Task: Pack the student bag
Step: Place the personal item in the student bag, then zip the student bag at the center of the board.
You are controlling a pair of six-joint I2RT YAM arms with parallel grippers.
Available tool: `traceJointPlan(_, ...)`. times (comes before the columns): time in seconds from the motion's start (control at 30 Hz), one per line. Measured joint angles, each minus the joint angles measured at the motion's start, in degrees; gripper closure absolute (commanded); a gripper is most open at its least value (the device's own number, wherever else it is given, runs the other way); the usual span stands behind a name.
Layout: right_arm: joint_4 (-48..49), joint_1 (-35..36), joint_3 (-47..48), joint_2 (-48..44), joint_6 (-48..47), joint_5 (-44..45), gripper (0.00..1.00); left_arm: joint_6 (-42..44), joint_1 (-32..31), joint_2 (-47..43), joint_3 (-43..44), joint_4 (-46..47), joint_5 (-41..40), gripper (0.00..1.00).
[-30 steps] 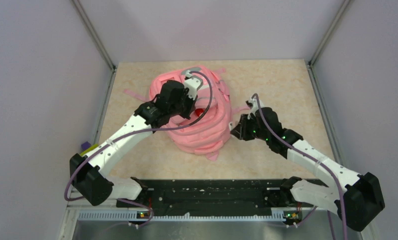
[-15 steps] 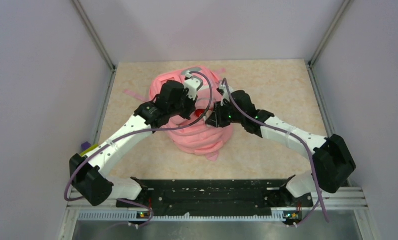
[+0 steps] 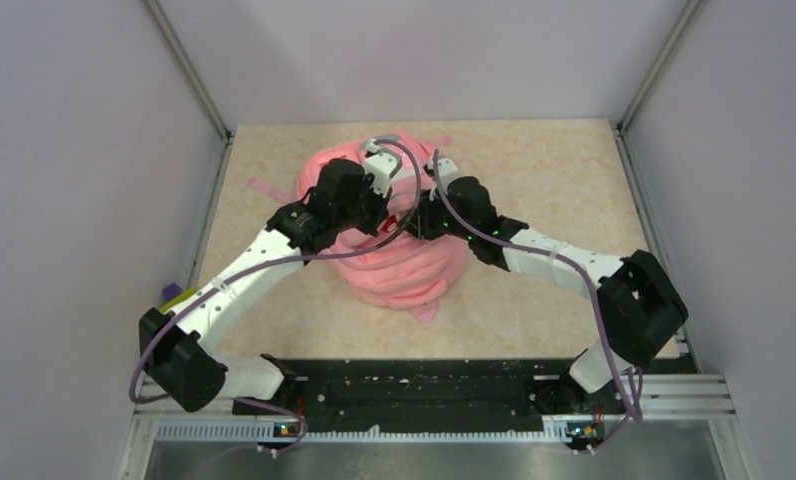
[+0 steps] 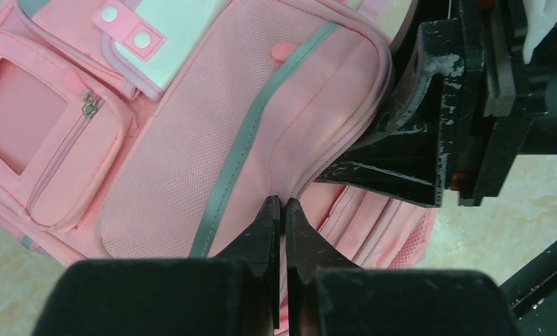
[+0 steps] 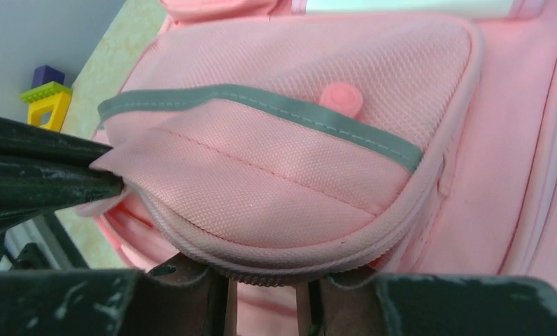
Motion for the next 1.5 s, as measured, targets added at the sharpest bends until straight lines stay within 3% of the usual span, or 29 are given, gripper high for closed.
traceJointPlan(0.07, 4.3, 0.4, 0.0, 1.5, -1.7, 0.9, 0.99, -0.1, 0.3, 0.0, 0.0, 0.3, -0.2, 1.0)
traceJointPlan(0.1, 6.0, 0.5, 0.0, 2.3, -2.4, 1.4, 0.94, -0.1, 0.4, 0.0, 0.0, 0.4, -0.3, 1.0)
traceJointPlan(0.3, 19.5, 1.5, -2.1, 6.5, -5.2, 5.4, 0.46, -0.4, 0.7, 0.0, 0.0, 1.0, -0.7, 1.0)
traceJointPlan(0.4, 22.7, 2.1, -2.1, 8.0, -6.5, 6.5, 0.31, -0.9, 0.7, 0.0, -0.2, 1.7, -0.2, 1.0)
traceJointPlan(0.5, 23.3, 2.2, -2.5, 7.9, -7.9, 7.2, 0.22, -1.5, 0.7, 0.0, -0.2, 1.8, 0.0, 1.0)
traceJointPlan(0.6, 23.9, 2.2, -4.7, 6.4, -9.1, 8.2, 0.19, -2.0, 0.6, 0.0, -0.3, 1.6, 0.9, 1.0)
traceJointPlan(0.67, 23.5, 2.3, -6.7, 3.8, -10.0, 9.0, 0.19, -2.1, 0.3, 0.0, -0.4, 1.5, 1.5, 0.93)
traceJointPlan(0.8, 20.6, 2.2, -10.5, -3.5, -11.4, 10.3, 0.18, -2.9, 0.0, -0.1, -0.5, 1.1, 2.3, 0.61)
traceJointPlan(0.87, 18.7, 2.2, -12.7, -8.1, -11.8, 10.8, 0.18, -3.5, -0.5, -1.1, -0.5, 1.3, 3.4, 0.49)
traceJointPlan(0.9, 17.6, 2.2, -13.6, -10.3, -11.8, 11.0, 0.18, -3.8, -0.6, -1.9, -0.5, 1.3, 3.9, 0.41)
traceJointPlan(0.93, 16.7, 2.2, -14.5, -12.6, -11.9, 11.1, 0.18, -4.3, -0.8, -2.8, -0.5, 1.4, 4.3, 0.27)
traceJointPlan(0.97, 15.8, 2.2, -15.3, -14.8, -11.8, 11.2, 0.19, -5.1, -0.9, -4.2, -0.5, 1.6, 4.7, 0.23)
traceJointPlan(1.13, 11.5, 2.6, -18.1, -22.8, -8.3, 11.6, 0.24, -9.8, -0.1, -10.9, -4.3, 4.2, 4.5, 0.17)
traceJointPlan(1.23, 10.4, 5.7, -19.4, -24.0, -4.8, 13.2, 0.25, -15.3, 5.0, -15.9, -10.8, 6.5, 6.7, 0.17)
traceJointPlan(1.37, 9.4, 13.7, -19.6, -20.9, -1.5, 16.9, 0.27, -23.4, 16.4, -21.0, -21.4, 8.1, 8.3, 0.17)
traceJointPlan(1.5, 8.1, 19.4, -16.8, -12.9, -0.8, 20.5, 0.29, -28.7, 19.5, -25.4, -27.8, 8.1, 8.3, 0.16)
